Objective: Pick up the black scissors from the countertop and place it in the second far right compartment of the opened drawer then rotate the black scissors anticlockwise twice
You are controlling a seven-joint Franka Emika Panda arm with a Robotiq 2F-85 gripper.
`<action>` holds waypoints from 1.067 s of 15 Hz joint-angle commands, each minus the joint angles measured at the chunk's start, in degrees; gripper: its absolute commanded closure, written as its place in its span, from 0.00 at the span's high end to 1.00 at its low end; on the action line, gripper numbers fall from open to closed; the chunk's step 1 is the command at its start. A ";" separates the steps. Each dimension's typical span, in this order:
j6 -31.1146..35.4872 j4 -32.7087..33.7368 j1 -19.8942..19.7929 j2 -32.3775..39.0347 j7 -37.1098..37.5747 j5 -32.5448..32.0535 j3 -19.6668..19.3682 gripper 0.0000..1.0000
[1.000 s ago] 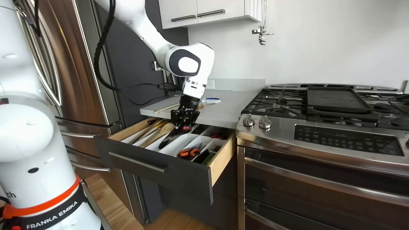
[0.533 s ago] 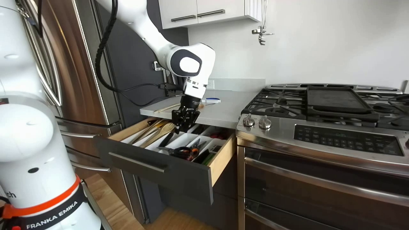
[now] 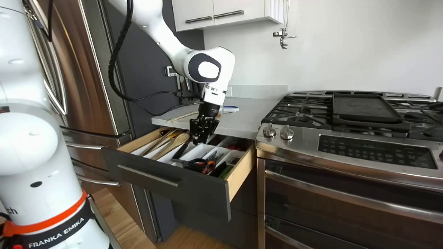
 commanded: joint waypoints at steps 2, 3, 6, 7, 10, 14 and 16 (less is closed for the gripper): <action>-0.58 -0.52 0.51 1.65 -1.88 -3.10 -0.01 0.78; -0.29 -0.97 0.62 1.73 -2.40 -3.55 0.02 0.86; 0.60 -2.34 0.95 2.25 -4.77 -4.44 0.21 1.00; 1.51 -2.64 1.07 2.57 -5.52 -4.54 0.27 1.00; 5.26 -2.97 1.37 3.76 -7.38 -3.93 0.46 1.00; 12.94 -3.43 1.74 6.07 -9.39 -3.39 0.45 0.64; 15.53 -3.70 1.91 7.25 -10.28 -2.87 0.49 0.58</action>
